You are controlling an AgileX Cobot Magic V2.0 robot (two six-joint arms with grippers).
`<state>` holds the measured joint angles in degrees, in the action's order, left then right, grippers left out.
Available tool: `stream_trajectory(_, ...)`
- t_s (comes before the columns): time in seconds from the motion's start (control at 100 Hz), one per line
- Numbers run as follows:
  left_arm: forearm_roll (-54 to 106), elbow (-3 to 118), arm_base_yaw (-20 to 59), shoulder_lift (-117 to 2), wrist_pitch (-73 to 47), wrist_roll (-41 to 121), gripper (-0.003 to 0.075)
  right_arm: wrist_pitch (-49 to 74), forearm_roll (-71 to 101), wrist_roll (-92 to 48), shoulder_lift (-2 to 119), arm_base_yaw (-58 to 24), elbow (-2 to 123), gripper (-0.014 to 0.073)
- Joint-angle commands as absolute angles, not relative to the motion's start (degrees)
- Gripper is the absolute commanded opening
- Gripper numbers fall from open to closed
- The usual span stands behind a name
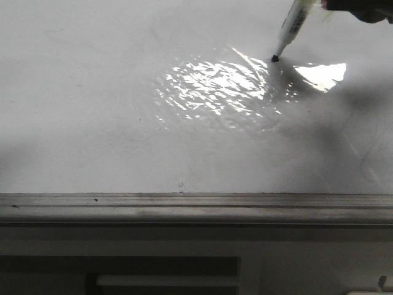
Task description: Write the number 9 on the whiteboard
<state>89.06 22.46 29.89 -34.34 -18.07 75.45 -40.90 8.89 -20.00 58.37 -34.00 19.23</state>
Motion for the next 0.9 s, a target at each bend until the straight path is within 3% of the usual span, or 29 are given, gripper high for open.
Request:
stream_trajectory(0.0, 90.9, 24.0, 29.8, -34.3, -18.9, 75.3, -0.0020, -44.7, 8.9, -19.7, 58.4, -33.5, 21.1, -0.0042)
stream_trajectory(0.65, 90.9, 24.0, 29.8, -34.3, -20.4, 75.3, -0.0020, -29.9, 6.1, -19.0, 55.7, -33.4, 21.1, -0.0043)
stream_trajectory(0.89, 90.9, 24.0, 29.8, -34.3, -20.4, 75.3, -0.0020, -35.0, 15.4, -25.9, 54.5, -33.4, 21.8, -0.0043)
